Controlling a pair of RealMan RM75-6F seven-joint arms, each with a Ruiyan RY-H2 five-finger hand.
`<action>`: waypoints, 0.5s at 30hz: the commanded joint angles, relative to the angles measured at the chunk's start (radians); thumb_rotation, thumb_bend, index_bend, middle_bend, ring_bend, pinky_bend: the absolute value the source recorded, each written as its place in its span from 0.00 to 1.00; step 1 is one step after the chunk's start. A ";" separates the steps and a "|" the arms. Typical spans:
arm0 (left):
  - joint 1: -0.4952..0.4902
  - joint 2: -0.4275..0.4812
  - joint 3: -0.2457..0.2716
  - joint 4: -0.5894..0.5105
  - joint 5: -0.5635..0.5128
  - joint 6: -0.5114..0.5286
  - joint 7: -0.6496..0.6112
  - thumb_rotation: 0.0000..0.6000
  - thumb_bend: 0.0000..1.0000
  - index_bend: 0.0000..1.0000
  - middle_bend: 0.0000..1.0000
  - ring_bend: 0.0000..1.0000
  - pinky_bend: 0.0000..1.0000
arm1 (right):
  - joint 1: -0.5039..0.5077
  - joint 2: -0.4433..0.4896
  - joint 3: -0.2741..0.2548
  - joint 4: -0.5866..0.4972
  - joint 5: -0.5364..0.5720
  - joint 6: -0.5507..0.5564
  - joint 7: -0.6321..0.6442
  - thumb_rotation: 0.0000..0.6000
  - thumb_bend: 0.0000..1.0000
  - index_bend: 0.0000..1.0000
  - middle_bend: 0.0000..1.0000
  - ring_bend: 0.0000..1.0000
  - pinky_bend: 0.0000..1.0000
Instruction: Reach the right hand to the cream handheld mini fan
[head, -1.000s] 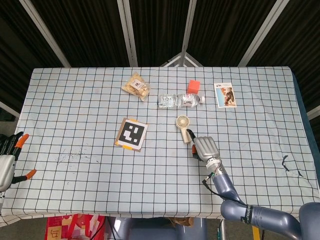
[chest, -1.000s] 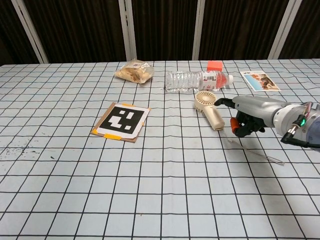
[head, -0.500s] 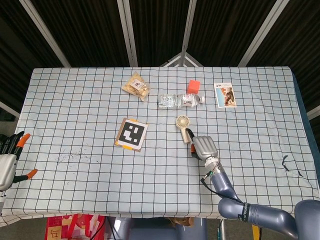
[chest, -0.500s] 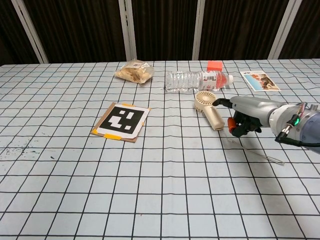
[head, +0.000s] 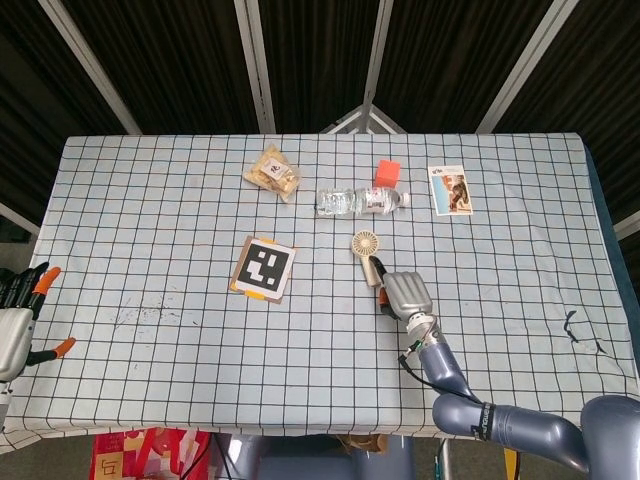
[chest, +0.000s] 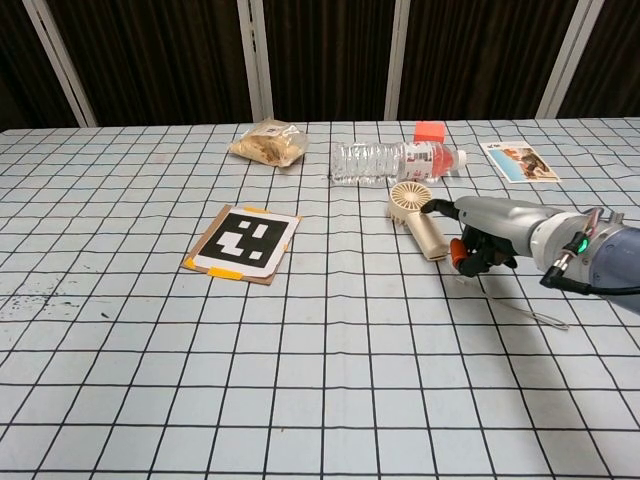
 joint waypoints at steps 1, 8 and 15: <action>0.000 0.000 0.000 -0.001 -0.001 -0.001 -0.001 1.00 0.09 0.00 0.00 0.00 0.00 | 0.002 -0.005 -0.007 0.002 0.006 -0.001 -0.003 1.00 0.82 0.00 0.85 0.90 0.79; 0.000 0.001 0.002 -0.004 0.004 0.002 -0.003 1.00 0.09 0.00 0.00 0.00 0.00 | 0.010 -0.020 -0.029 0.011 0.033 -0.007 -0.020 1.00 0.82 0.00 0.85 0.90 0.79; 0.000 0.002 0.001 -0.004 0.000 0.002 -0.007 1.00 0.09 0.00 0.00 0.00 0.00 | 0.015 -0.031 -0.043 0.008 0.049 0.002 -0.034 1.00 0.82 0.00 0.85 0.90 0.79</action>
